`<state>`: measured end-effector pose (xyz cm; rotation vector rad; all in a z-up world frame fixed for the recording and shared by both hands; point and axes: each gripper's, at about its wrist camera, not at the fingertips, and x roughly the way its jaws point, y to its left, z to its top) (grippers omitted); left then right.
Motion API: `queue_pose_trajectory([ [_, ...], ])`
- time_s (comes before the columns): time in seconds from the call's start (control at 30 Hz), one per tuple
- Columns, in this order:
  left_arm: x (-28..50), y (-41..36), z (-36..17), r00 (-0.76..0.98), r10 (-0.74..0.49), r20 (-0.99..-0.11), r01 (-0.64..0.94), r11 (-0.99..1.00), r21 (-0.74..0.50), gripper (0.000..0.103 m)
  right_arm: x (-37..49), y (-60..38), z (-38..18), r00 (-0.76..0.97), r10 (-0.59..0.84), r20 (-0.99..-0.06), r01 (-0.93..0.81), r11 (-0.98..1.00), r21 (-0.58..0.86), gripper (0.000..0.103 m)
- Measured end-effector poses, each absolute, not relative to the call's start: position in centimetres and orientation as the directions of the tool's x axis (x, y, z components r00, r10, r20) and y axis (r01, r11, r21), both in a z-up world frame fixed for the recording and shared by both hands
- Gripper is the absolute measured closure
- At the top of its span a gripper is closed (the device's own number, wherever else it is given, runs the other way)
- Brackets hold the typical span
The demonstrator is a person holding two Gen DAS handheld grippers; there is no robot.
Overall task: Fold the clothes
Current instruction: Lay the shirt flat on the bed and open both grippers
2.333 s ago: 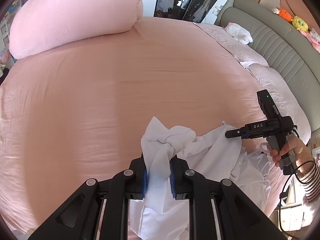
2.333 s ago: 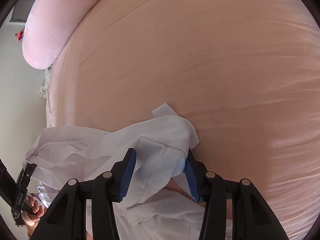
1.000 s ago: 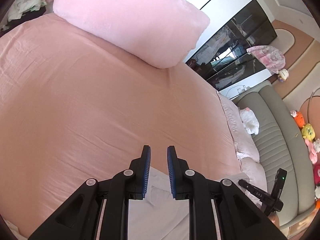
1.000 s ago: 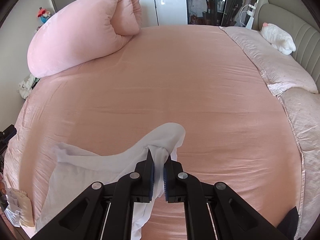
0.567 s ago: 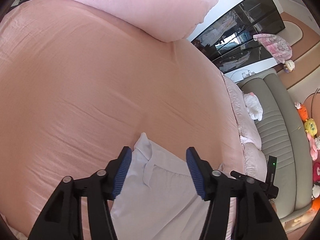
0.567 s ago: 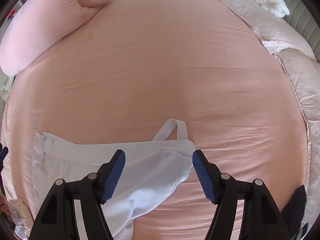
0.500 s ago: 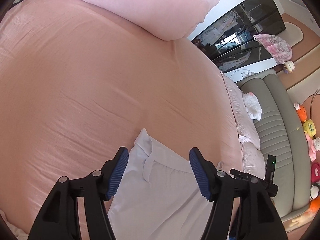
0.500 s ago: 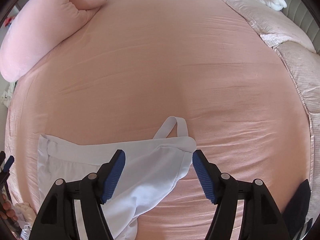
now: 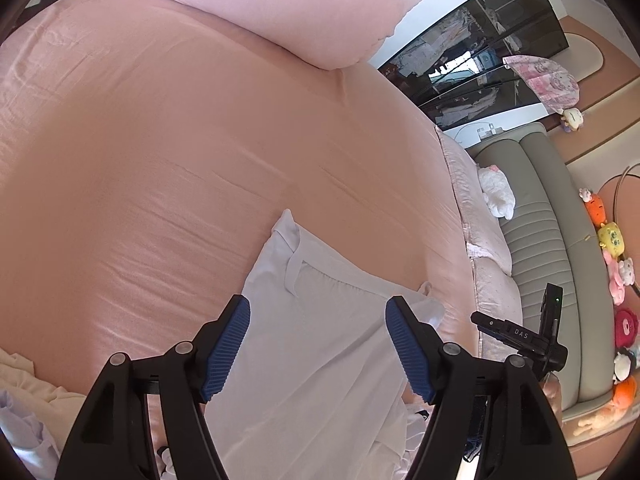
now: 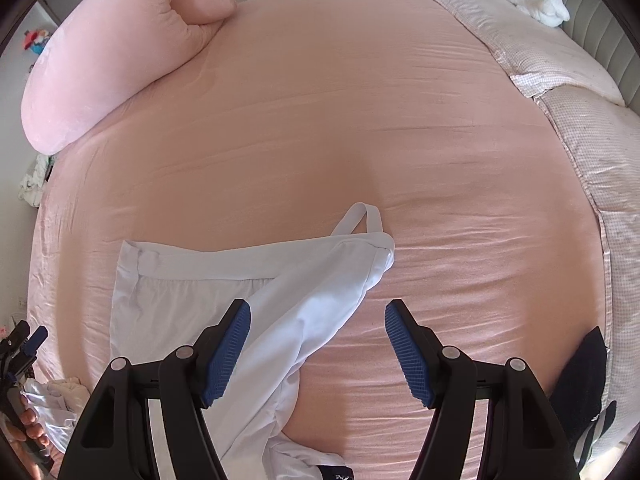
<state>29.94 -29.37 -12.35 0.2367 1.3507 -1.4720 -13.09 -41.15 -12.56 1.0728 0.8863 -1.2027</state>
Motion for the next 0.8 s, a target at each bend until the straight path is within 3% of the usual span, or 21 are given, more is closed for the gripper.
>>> queue_pose_trajectory([
  [0.37, 26.2, -24.5, -12.3, -0.383, -0.452, -0.805, 0.868, 0.123, -0.482, 0.032, -12.3, -35.6, -10.8, 0.119, -0.25, -0.961, 0.988, 0.123, 0.091, 0.031],
  [0.8, 24.6, -16.8, -13.1, -0.373, -0.434, -0.82, 0.89, 0.083, -0.449, 0.032, -13.0, -28.0, -11.8, 0.143, -0.234, -0.962, 0.983, 0.149, 0.11, 0.031],
])
